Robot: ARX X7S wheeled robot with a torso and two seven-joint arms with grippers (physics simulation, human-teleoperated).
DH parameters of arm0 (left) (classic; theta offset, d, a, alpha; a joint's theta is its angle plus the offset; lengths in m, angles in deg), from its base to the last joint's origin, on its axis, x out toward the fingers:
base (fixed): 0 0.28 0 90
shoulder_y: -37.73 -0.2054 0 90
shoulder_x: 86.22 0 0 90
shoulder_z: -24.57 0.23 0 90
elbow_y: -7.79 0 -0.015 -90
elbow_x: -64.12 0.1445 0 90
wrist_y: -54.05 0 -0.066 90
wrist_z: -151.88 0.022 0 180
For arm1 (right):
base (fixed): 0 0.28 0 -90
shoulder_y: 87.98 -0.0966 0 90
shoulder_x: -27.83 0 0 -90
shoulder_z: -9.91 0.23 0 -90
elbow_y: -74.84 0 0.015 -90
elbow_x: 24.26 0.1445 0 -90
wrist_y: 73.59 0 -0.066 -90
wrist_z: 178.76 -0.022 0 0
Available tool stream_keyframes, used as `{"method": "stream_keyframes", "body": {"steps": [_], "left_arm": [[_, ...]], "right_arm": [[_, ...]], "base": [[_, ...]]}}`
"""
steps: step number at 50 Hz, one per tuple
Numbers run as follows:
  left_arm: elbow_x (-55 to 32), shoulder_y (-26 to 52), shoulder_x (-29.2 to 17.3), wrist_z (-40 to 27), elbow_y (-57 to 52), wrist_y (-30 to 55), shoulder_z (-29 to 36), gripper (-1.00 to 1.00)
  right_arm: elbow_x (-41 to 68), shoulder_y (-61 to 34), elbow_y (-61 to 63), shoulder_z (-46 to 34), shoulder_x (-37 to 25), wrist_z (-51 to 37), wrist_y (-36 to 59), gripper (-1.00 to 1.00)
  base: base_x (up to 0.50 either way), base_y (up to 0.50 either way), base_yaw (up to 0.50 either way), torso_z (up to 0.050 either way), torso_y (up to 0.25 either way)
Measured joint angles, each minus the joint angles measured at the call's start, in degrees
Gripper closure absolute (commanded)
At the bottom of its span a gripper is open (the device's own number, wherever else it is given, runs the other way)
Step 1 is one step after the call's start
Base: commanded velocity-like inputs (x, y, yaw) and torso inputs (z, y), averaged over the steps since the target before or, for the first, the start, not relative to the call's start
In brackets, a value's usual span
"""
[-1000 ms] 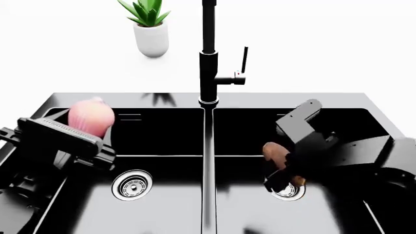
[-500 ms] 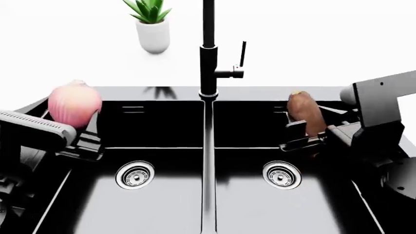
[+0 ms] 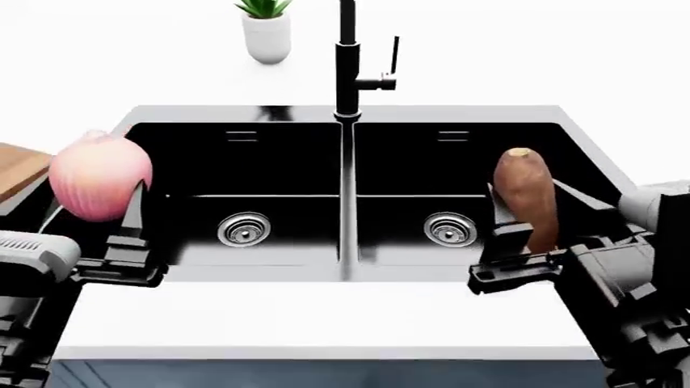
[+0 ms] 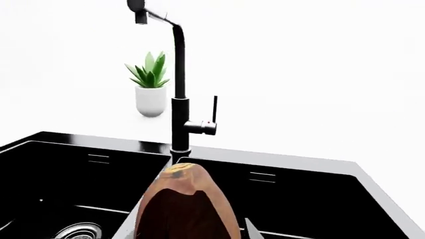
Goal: Pick the vegetables from the sink and place them on the cutting board.
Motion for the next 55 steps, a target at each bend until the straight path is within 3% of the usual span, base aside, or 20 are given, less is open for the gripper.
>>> {"method": "stream_keyframes", "body": {"steps": [22, 55], "left_arm": [[6.3, 5.6, 6.7, -2.6, 0.9, -0.9, 10.5, 1.00], [2.7, 5.8, 5.8, -5.6, -6.8, 0.7, 8.1, 1.00]], "right_arm": [[-20.7, 8.6, 4.1, -1.8, 6.6, 4.3, -7.8, 1.00], [-27.4, 11.2, 4.7, -3.5, 9.2, 5.9, -10.5, 1.00]], "base": [[-0.01, 0.50, 0.00, 0.000, 0.000], [0.05, 0.50, 0.00, 0.000, 0.000]]}}
